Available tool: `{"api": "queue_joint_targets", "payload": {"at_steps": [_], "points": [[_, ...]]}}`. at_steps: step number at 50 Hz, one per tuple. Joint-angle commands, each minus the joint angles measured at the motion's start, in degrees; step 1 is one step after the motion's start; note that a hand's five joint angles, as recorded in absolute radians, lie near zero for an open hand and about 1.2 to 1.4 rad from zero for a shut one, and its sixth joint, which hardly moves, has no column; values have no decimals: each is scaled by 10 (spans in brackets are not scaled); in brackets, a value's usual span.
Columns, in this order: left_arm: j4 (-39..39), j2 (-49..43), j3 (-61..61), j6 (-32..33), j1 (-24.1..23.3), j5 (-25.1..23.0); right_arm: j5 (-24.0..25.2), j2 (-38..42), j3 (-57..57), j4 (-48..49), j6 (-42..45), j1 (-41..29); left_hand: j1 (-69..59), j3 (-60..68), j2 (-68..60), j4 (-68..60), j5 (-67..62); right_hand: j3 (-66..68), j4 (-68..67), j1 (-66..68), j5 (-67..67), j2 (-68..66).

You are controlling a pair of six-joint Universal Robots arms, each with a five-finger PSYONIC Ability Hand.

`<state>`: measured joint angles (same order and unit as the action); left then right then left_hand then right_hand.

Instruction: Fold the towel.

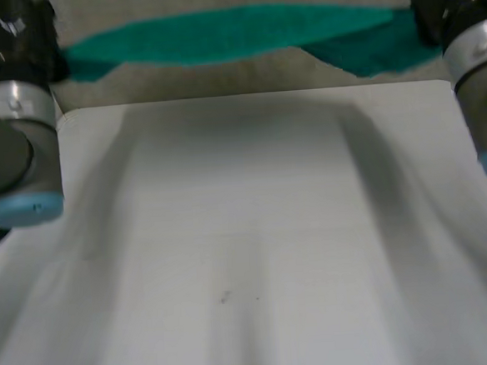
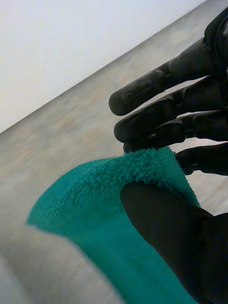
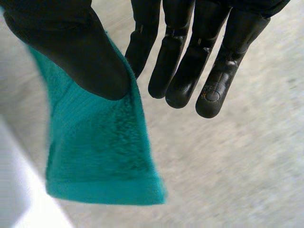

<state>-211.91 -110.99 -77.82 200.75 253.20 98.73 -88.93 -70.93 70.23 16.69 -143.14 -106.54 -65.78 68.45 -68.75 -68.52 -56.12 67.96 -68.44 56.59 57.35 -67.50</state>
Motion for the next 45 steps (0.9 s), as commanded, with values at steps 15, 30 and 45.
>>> {"api": "queue_joint_targets", "payload": {"at_steps": [15,30,45], "points": [[93,-49,-217,7,5,-6,39,113,120,-227,85,2,-142,116,-112,-115,-139,120,-116,234,126,-125],[371,157,-327,101,25,-7,34,-91,295,-412,313,55,-142,116,-112,-115,-139,120,-116,234,126,-125],[164,-78,-109,105,-14,2,16,105,109,-252,175,36,-142,116,-112,-115,-139,120,-116,234,126,-125]]}}
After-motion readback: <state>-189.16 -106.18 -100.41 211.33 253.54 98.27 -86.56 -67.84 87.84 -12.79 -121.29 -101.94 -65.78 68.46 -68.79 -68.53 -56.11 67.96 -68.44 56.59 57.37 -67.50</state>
